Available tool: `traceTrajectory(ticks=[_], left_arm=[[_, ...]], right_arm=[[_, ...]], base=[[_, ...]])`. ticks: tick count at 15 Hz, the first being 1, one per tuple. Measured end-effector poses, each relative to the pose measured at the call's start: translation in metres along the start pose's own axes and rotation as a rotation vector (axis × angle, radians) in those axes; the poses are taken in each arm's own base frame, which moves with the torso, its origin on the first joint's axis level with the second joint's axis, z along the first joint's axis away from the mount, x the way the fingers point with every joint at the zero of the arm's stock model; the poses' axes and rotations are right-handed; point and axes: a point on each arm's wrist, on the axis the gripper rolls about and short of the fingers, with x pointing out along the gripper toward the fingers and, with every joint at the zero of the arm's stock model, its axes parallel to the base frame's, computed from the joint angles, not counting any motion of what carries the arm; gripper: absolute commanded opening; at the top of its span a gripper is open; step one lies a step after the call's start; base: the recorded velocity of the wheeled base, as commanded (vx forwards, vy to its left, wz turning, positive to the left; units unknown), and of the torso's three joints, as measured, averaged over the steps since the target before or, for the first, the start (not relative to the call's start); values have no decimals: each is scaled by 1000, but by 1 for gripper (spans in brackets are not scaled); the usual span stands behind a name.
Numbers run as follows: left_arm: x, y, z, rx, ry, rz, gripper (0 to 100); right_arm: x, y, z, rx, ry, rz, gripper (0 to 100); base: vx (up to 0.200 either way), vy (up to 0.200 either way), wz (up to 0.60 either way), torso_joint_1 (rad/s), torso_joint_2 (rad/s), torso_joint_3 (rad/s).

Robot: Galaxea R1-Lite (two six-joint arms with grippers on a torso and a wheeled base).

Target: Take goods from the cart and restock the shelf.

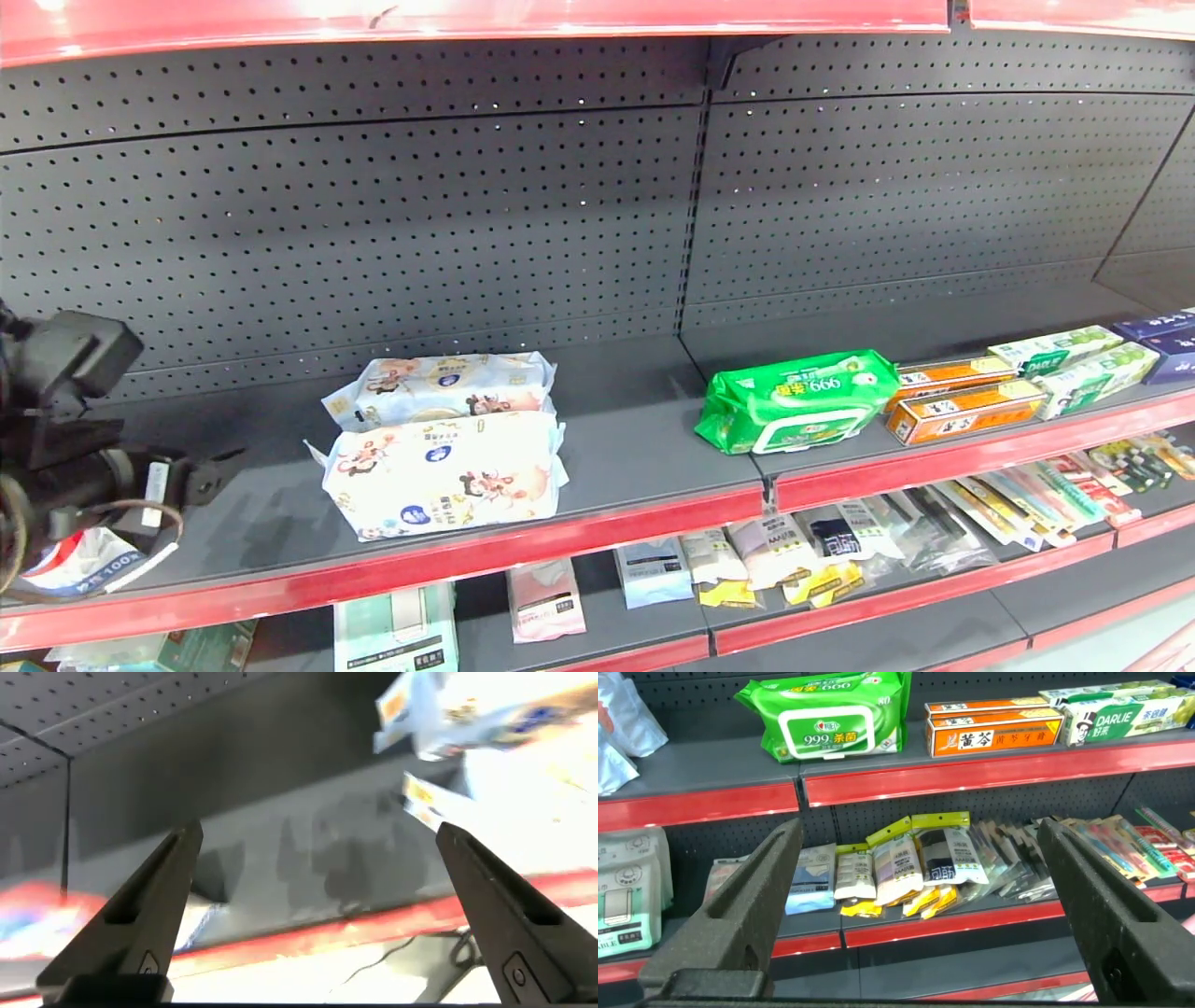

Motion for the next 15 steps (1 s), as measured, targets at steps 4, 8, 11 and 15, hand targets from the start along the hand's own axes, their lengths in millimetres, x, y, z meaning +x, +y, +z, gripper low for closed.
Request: traceTrajectory(ticks=[4,8,11,15], left_arm=[[-79,-1,-46,-99,-205,-90,100],[-122,-16,-115,-170,-343,-152,100],[-125,-24,-156,-209,-444,-55,100],[-120,-29,-173,-242,-471,-79,100]], right_arm=[[0,0,0,0,0,1,100],[0,0,0,0,0,0,100],[0,0,0,0,0,0,100],[0,0,0,-1,0,2,100]], base=[[0,0,0,0,0,0],[0,0,0,0,0,0],[0,0,0,0,0,0],[0,0,0,0,0,0]])
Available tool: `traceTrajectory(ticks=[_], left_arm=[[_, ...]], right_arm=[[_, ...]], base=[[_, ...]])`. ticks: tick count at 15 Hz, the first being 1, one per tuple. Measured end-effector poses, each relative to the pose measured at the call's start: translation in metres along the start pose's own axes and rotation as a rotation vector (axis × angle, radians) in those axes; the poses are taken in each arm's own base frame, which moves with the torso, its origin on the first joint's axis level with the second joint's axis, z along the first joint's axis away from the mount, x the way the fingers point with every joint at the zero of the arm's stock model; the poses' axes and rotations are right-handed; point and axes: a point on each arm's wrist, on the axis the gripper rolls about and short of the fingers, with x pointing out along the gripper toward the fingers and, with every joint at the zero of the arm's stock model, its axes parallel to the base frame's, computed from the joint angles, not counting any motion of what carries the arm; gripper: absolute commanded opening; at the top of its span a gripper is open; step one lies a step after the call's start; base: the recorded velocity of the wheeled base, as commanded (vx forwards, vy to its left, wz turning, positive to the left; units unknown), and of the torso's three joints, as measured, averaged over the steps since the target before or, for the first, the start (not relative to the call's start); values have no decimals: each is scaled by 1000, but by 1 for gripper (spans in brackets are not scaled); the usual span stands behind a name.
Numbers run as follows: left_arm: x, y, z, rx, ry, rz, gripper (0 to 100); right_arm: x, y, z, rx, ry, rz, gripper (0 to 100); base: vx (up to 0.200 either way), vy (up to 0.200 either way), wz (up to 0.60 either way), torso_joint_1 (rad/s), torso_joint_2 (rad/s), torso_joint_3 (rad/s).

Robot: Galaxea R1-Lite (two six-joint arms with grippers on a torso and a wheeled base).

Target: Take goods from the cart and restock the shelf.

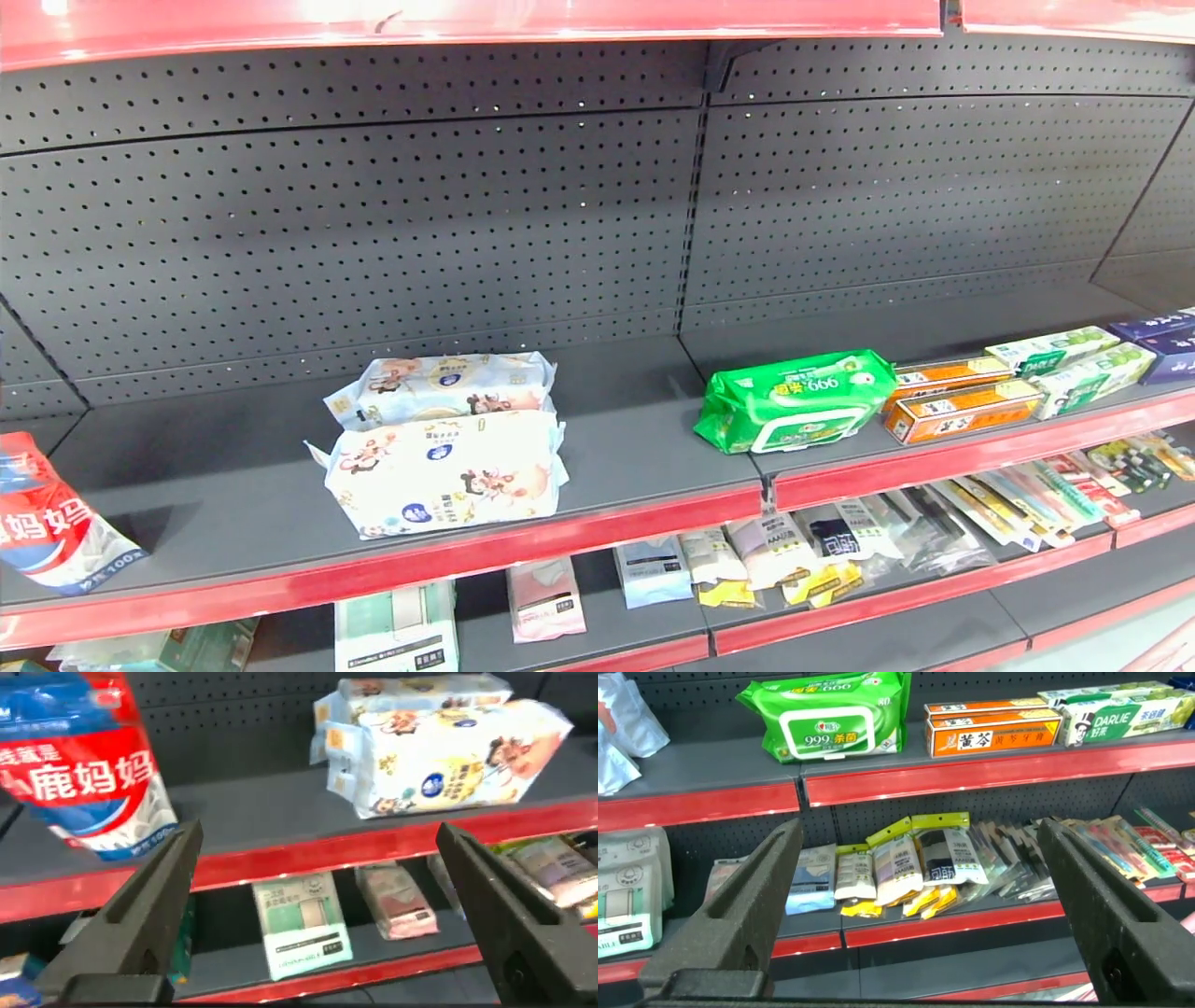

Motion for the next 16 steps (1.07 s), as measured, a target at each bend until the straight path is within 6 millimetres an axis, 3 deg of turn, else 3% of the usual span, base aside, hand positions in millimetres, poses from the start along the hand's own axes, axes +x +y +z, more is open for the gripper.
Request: traceTrajectory(ticks=[3,11,16], left_arm=[[-3,0,-2,-4,-25,-56,100],[-7,0,-3,51,-74,-91,100],[-7,0,-4,50,-78,-80,100]], right_arm=[[0,0,0,-4,0,6,100],[0,0,0,-5,0,8,100],[0,0,0,-4,0,7,100]], base=[[0,0,0,0,0,0],[0,0,600,6,1,1],[0,0,0,0,0,0]])
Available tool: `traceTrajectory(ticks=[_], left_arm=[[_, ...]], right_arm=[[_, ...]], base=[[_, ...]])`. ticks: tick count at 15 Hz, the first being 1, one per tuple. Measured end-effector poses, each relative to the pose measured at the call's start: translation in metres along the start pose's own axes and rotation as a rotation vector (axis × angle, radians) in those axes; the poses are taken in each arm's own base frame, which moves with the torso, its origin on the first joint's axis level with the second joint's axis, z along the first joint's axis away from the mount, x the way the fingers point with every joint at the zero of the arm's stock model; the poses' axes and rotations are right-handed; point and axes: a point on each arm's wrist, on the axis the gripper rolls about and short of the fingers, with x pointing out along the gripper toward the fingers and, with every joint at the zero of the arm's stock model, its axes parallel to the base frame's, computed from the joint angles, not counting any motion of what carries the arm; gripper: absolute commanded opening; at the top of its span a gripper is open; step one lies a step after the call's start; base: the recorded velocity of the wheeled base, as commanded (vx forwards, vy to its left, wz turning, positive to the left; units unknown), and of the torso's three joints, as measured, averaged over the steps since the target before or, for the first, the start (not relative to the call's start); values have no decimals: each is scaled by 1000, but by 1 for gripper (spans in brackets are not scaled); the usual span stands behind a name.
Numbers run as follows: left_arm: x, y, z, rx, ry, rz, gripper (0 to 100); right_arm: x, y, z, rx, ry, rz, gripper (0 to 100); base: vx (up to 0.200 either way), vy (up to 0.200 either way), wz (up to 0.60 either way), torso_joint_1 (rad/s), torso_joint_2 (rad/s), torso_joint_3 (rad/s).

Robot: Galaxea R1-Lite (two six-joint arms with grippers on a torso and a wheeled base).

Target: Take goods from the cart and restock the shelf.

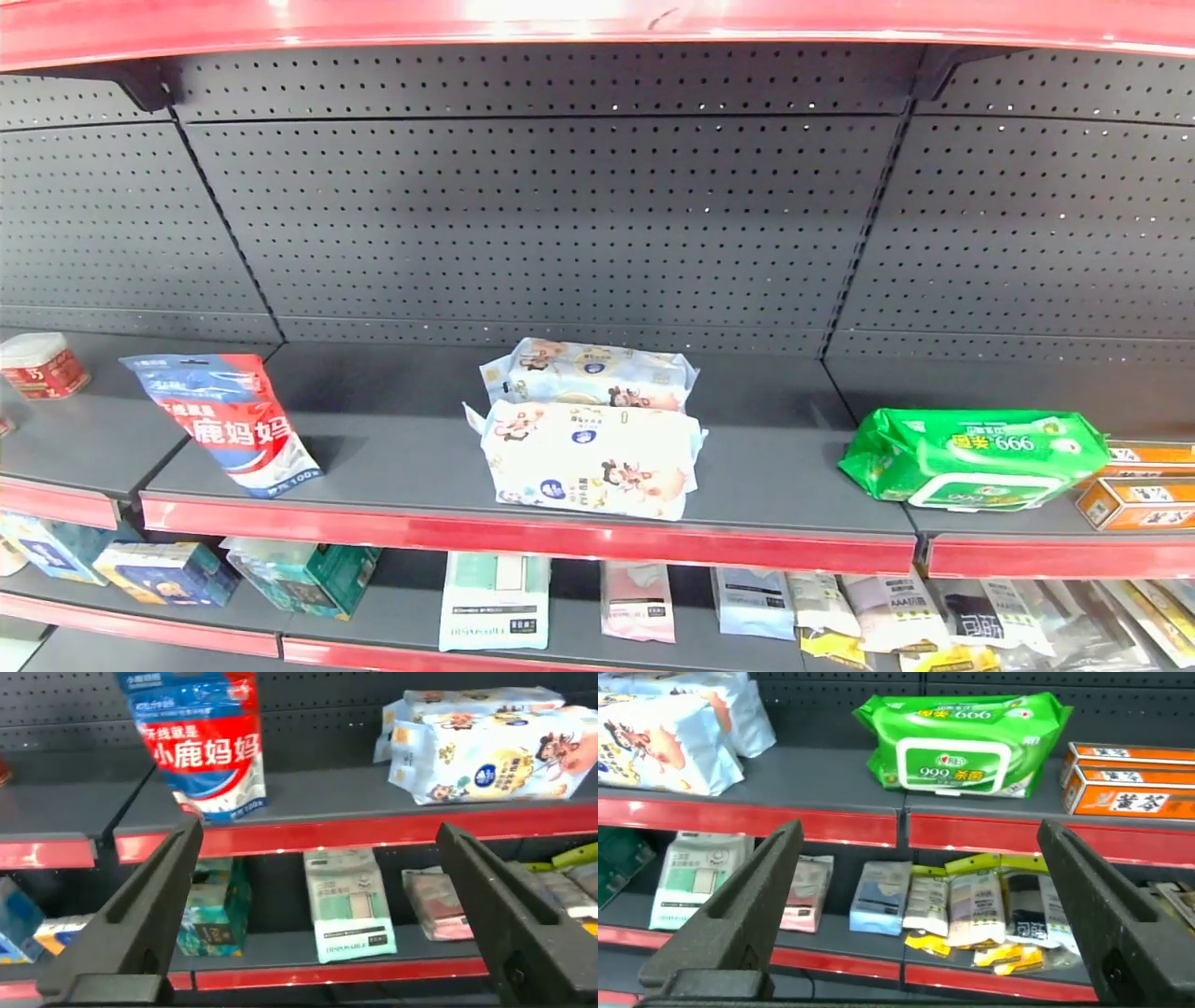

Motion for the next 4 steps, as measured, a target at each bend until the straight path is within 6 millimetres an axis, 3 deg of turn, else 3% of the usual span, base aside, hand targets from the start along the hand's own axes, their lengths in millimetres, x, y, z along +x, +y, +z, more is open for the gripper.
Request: traceTrajectory(ticks=[4], left_arm=[[0,1,0,-6,0,46,100]], right_arm=[[0,0,0,-3,0,-4,100]], base=[[0,0,0,0,0,0]])
